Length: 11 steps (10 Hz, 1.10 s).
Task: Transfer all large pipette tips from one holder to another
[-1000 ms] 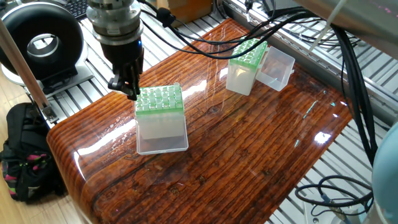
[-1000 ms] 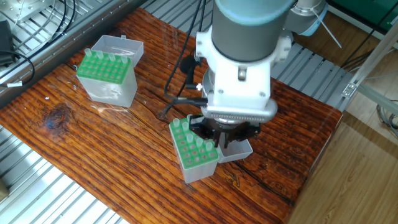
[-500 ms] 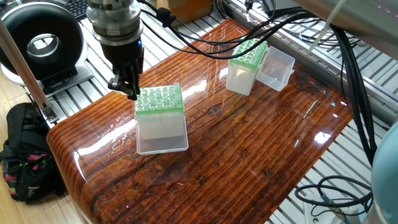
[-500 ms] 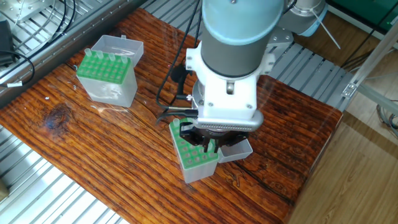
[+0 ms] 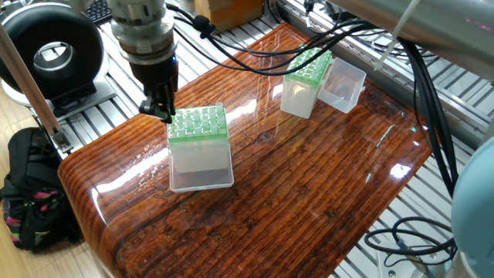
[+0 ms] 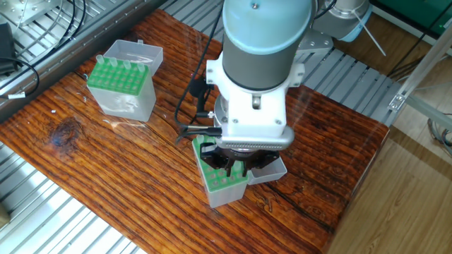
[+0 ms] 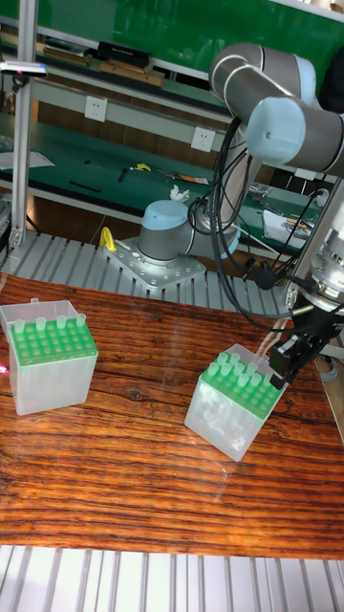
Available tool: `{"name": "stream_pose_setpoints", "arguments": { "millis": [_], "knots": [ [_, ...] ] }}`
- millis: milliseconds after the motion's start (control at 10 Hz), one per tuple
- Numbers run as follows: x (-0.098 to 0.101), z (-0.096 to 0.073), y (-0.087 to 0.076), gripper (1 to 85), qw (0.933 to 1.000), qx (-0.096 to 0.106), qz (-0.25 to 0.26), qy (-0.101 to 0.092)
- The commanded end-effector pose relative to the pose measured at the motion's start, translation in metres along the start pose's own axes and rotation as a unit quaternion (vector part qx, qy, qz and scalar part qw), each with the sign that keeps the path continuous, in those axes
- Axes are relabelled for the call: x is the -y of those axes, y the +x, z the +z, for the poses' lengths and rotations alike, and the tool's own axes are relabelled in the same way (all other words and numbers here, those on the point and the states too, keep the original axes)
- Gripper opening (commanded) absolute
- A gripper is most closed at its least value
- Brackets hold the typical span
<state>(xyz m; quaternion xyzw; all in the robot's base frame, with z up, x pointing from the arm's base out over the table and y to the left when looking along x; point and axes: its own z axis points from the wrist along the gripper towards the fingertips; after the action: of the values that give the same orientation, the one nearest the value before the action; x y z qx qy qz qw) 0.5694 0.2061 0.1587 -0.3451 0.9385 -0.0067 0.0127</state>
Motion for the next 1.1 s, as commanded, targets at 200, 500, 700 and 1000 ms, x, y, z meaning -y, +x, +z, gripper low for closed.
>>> {"name": "stream_pose_setpoints", "arguments": {
  "millis": [200, 500, 700, 1000],
  "knots": [
    [-0.020, 0.010, 0.006, 32.7, 0.9987, 0.003, -0.047, -0.020],
    [-0.036, 0.010, 0.011, 33.0, 0.9967, -0.001, -0.080, -0.009],
    [-0.029, 0.002, 0.008, 33.0, 0.9891, 0.003, -0.147, 0.005],
    [-0.002, -0.008, -0.005, 33.0, 0.9779, 0.006, -0.205, 0.041]
  ]
}}
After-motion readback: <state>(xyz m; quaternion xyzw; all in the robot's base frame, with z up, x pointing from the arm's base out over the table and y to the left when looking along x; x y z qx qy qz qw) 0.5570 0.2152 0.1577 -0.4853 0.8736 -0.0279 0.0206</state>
